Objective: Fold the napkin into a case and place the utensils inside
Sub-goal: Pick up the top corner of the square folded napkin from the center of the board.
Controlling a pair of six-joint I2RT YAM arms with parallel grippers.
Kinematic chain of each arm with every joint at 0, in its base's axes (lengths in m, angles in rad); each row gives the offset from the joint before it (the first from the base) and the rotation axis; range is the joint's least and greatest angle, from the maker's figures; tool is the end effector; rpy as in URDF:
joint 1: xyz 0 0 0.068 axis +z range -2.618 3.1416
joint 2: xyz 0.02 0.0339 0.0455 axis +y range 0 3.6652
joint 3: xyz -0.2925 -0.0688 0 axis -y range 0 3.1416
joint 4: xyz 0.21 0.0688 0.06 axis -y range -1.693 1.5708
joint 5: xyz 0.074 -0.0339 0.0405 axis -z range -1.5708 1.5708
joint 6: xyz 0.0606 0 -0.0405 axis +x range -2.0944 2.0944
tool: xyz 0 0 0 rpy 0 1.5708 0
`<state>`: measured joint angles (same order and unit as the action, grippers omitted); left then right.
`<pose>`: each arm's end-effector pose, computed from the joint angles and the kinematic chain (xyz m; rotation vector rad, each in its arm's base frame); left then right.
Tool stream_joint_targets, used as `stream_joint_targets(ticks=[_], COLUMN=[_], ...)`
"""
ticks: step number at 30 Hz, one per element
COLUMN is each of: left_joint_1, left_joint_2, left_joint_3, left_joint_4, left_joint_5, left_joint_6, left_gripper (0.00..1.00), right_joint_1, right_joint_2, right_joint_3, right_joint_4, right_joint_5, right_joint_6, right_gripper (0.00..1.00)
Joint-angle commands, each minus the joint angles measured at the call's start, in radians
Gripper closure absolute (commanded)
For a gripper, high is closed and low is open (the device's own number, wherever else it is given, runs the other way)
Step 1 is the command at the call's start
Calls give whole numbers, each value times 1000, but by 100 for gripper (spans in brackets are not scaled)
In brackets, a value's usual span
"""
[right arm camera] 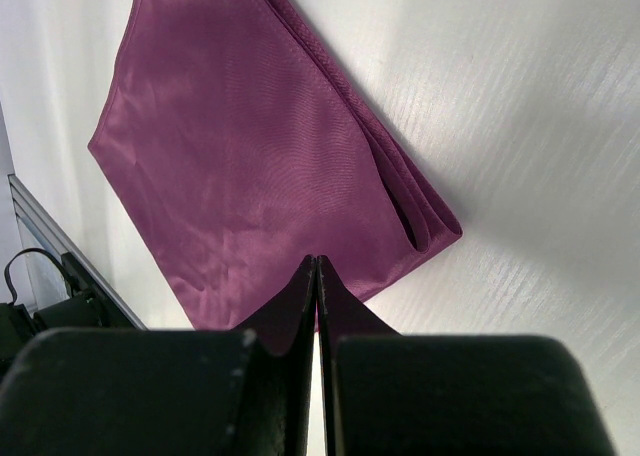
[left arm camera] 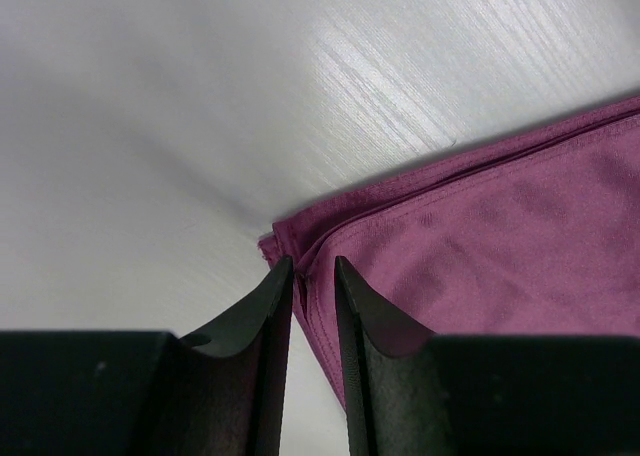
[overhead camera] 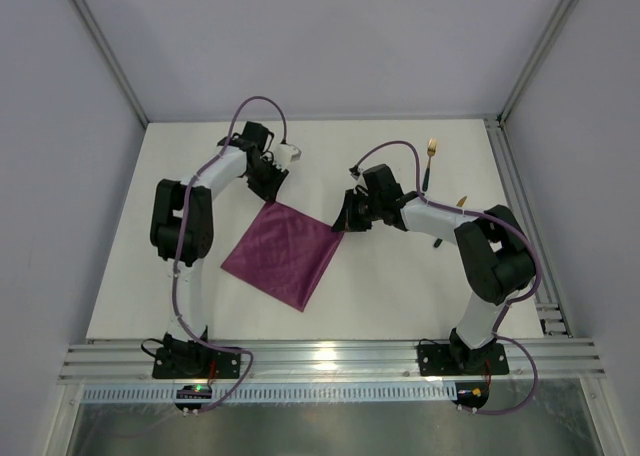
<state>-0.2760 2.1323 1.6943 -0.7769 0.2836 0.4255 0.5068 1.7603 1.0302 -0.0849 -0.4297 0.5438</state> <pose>0.4162 -0.1355 0.2025 1.0096 2.5542 -0.3540 0.3026 0.1969 0.2115 -0.1717 2.5251 0.9780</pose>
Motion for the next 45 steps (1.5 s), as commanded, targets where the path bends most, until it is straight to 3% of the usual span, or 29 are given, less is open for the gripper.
stream_joint_targets(ticks=[1,9,14,15,18,32,45], left_joint_1=[4,4,4,4,4,3,-15], left_joint_2=[-48,-9,-11,-12,-12,-150,-250], left_joint_3=[-5,4,2,2,4,-71,-237], left_joint_4=[18,18,14,11,8,-18,-45], left_joint_5=[-3,-15,-6,-6,-7,71,143], left_joint_6=[2,7,7,6,12,9,39], left_gripper=[75,75,86,92,100,100,100], right_joint_1=[2,1,-2,-4,-5,-4,-4], right_joint_2=[-5,-2,-2,-1,2,24,41], right_joint_3=[1,5,10,10,14,8,-2], right_joint_4=[13,7,2,1,-1,-4,11], right_joint_5=[8,5,5,6,5,8,8], right_joint_6=[-12,-13,-16,-16,-18,-4,8], right_gripper=[96,96,96,96,96,96,96])
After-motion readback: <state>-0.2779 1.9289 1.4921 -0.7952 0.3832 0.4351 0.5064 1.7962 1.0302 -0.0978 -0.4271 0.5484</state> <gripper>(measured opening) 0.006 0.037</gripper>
